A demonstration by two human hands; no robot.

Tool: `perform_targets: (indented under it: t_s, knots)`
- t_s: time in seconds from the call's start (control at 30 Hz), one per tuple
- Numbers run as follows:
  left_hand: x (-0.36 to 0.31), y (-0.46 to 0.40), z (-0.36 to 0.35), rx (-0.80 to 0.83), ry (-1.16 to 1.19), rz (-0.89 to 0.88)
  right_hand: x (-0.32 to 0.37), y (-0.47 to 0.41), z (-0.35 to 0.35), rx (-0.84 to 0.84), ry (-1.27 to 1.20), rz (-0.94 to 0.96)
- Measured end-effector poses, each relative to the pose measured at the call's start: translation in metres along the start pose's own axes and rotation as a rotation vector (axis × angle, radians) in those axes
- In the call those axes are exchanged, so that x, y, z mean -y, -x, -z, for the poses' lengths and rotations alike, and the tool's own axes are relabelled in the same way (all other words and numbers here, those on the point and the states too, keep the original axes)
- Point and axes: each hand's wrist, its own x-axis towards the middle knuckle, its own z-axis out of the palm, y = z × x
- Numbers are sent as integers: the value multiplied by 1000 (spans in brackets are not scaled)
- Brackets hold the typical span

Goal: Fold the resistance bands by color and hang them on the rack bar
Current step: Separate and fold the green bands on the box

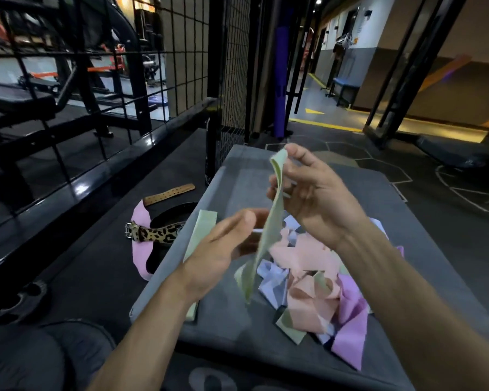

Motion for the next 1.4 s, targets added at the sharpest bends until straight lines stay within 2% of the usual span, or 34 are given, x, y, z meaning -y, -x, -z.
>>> perform_targets:
  t_s: [0.2, 0.33, 0.4, 0.53, 0.6, 0.67, 0.77, 0.93, 1.03, 1.1, 1.17, 1.3, 1.4]
  knots:
    - [-2, 1, 2, -4, 1, 41, -19, -8, -6, -2, -296, -106]
    - [1, -1, 9, -46, 8, 65, -34, -13, -5, -15, -369, -143]
    - [2, -2, 12, -87, -56, 48, -38, -15, -2, -52, -309, -188]
    - [7, -6, 18, -251, -182, 73, -41, -15, 9, -97, -88, -401]
    - [8, -6, 19, -298, -233, 96, -42, -15, 12, -130, 110, -425]
    - [8, -5, 20, -305, -288, 107, -43, -15, 10, -157, 356, -362]
    - [7, -5, 22, -240, -281, 111, -45, -15, 9, -207, 562, -182]
    - [9, 1, 25, 92, -347, 253, -36, -18, 14, -295, 451, -94]
    - [10, 3, 30, 117, -356, 281, -35, -18, 19, -338, 453, -62]
    - [11, 1, 30, 59, -282, 267, -38, -15, 19, -311, 444, -84]
    - [10, 0, 27, -38, -218, 224, -45, -11, 18, -235, 409, -191]
    - [9, -6, 18, -289, -74, 132, -59, 1, 20, -6, 443, -551]
    - [8, -9, 20, -459, 59, 95, -60, 9, 27, 202, 577, -613]
